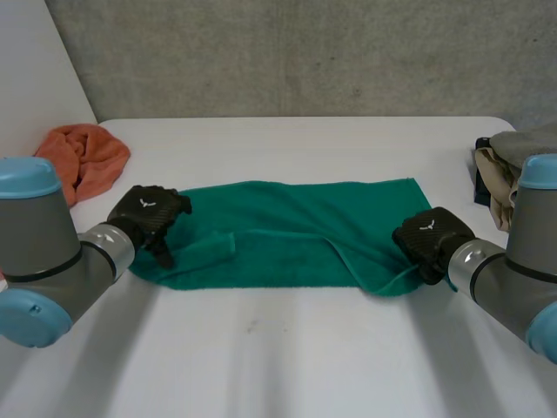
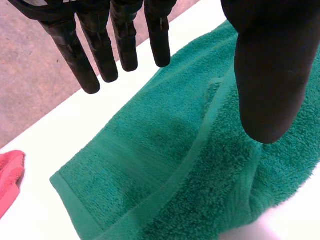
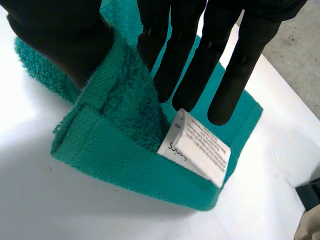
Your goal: Fold the laundry.
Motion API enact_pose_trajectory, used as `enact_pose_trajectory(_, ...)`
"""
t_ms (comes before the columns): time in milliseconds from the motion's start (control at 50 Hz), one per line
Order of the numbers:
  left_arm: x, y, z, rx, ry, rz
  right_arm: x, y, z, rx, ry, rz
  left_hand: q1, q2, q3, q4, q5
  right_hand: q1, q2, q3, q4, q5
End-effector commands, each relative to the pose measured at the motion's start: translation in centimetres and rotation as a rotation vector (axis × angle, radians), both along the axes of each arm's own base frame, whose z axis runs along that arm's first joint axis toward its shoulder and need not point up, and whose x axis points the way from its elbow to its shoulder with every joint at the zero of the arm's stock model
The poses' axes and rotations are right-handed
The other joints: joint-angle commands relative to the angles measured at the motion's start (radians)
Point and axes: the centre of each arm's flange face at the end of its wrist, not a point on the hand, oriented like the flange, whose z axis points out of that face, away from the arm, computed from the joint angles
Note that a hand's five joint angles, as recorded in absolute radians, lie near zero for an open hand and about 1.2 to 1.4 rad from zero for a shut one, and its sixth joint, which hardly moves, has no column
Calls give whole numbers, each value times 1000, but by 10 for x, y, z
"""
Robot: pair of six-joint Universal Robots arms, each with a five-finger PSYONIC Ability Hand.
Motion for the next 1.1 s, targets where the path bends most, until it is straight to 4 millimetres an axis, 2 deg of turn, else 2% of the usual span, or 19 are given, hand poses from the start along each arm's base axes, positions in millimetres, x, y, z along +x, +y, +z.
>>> enact_pose_trajectory(20, -3, -2, 11, -34, 17, -10, -6, -6, 6, -25, -9, -23, 21, 24, 26, 33, 36, 261, 217, 209, 201, 235)
enact_pose_trajectory(100, -23, 1, 22, -49, 14, -71, -10, -8, 10, -41, -11, -37, 82, 86, 88, 95, 98, 261, 217, 209, 201, 235)
enact_pose_trajectory(280, -70, 14, 11, 49, -159, -207, -15, -13, 14, -60, -13, -55, 153, 156, 158, 166, 169, 261, 217, 209, 201, 235)
enact_pose_trajectory(440, -88, 6, -4, 0, -308, -192, -19, -16, 15, -64, -10, -68, 124, 127, 129, 136, 139, 261, 217, 209, 201, 235)
enact_pose_trajectory(580, -93, 1, -17, -53, -406, -215, -22, -18, 15, -64, -10, -77, 141, 144, 146, 154, 157, 261, 217, 209, 201, 235)
enact_pose_trajectory(640, -94, -2, -25, -72, -430, -224, -23, -18, 15, -65, -5, -77, 223, 226, 228, 236, 239, 261, 217, 209, 201, 235)
enact_pose_trajectory(700, -92, -6, -33, -71, -443, -226, -24, -19, 15, -67, 0, -80, 475, 478, 481, 488, 491, 261, 217, 209, 201, 235)
enact_pose_trajectory(740, -91, -7, -33, -69, -438, -226, -25, -20, 17, -74, 2, -82, 938, 941, 943, 950, 953, 261, 217, 209, 201, 235)
enact_pose_trajectory(780, -91, -8, -30, -75, -432, -219, -26, -21, 18, -81, 1, -86, 1004, 1007, 1009, 1017, 1020, 261, 217, 209, 201, 235)
enact_pose_trajectory(820, -90, -8, -14, -103, -405, -196, -30, -24, 24, -99, -1, -97, 1004, 1007, 1009, 1017, 1020, 261, 217, 209, 201, 235)
enact_pose_trajectory(900, -78, -5, 35, -167, -331, -115, -41, -34, 45, -159, -6, -133, 1004, 1007, 1009, 1017, 1020, 261, 217, 209, 201, 235)
enact_pose_trajectory(920, -66, -5, 62, -200, -270, -56, -49, -39, 58, -190, -3, -153, 1004, 1007, 1009, 1017, 1020, 261, 217, 209, 201, 235)
enact_pose_trajectory(960, -52, -3, 91, -242, -199, 6, -58, -43, 72, -222, 5, -174, 1004, 1007, 1009, 1017, 1020, 261, 217, 209, 201, 235)
enact_pose_trajectory(980, -33, -4, 116, -277, -121, 79, -68, -47, 86, -252, 19, -196, 1004, 1007, 1009, 1017, 1020, 261, 217, 209, 201, 235)
enact_pose_trajectory(1060, 4, 4, 156, -337, -8, 166, -86, -48, 116, -300, 85, -203, 1004, 1007, 1009, 1017, 1020, 261, 217, 209, 201, 235)
enact_pose_trajectory(1100, 15, 9, 161, -329, -4, 175, -90, -43, 124, -298, 120, -187, 1004, 1007, 1009, 1017, 1020, 261, 217, 209, 201, 235)
